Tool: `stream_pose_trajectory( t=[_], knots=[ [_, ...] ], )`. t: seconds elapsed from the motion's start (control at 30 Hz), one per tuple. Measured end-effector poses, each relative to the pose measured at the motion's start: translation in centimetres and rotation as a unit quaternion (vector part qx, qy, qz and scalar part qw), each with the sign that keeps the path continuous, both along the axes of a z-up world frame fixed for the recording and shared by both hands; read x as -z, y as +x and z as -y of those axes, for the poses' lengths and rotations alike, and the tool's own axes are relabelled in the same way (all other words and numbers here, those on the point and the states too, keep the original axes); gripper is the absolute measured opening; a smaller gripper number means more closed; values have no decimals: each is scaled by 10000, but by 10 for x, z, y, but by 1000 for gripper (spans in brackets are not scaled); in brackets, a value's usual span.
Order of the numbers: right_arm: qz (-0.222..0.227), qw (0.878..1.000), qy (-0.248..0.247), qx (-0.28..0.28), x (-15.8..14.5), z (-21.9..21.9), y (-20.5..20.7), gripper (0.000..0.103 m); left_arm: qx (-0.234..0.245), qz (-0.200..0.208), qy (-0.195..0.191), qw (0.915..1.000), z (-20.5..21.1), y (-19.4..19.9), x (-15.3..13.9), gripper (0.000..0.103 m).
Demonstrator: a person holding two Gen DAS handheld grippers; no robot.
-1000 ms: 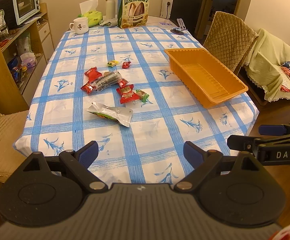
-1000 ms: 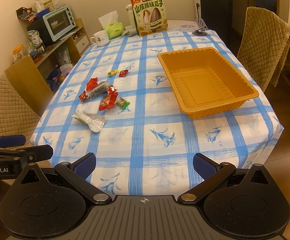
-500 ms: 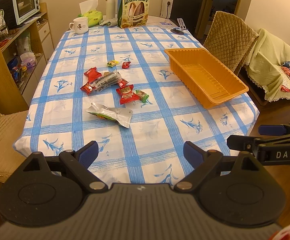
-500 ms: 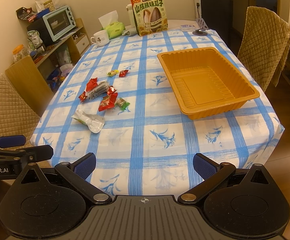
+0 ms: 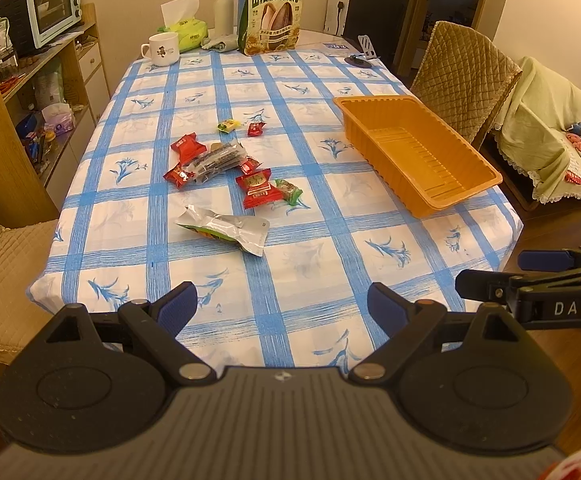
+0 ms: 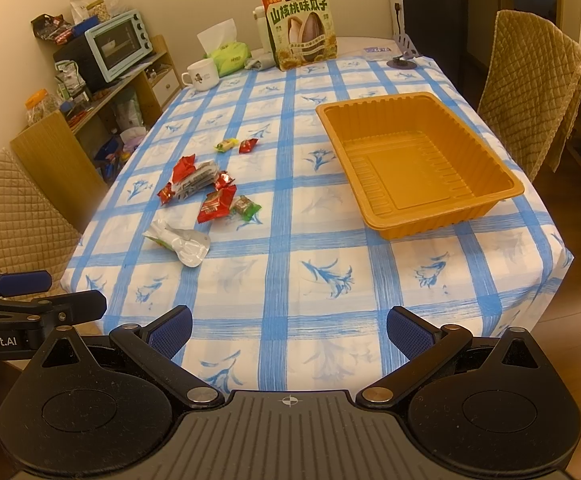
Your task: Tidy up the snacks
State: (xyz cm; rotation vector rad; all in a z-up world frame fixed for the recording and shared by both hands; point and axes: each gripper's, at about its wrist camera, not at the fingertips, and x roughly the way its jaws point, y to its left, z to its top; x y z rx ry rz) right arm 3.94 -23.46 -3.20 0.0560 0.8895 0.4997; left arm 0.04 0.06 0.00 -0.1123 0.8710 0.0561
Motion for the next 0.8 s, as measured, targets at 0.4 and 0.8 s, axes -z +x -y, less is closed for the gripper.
stream_pose_trajectory(
  t=[0.4,0.8],
  knots=[
    [-71,9998,210,2,14,-3,15,103,-36,-34,113,9999,-16,10,16,91],
    [131,9979,594,-202,28,-13,32,103,13,59,181,9998,-35,37,47,89]
  ],
)
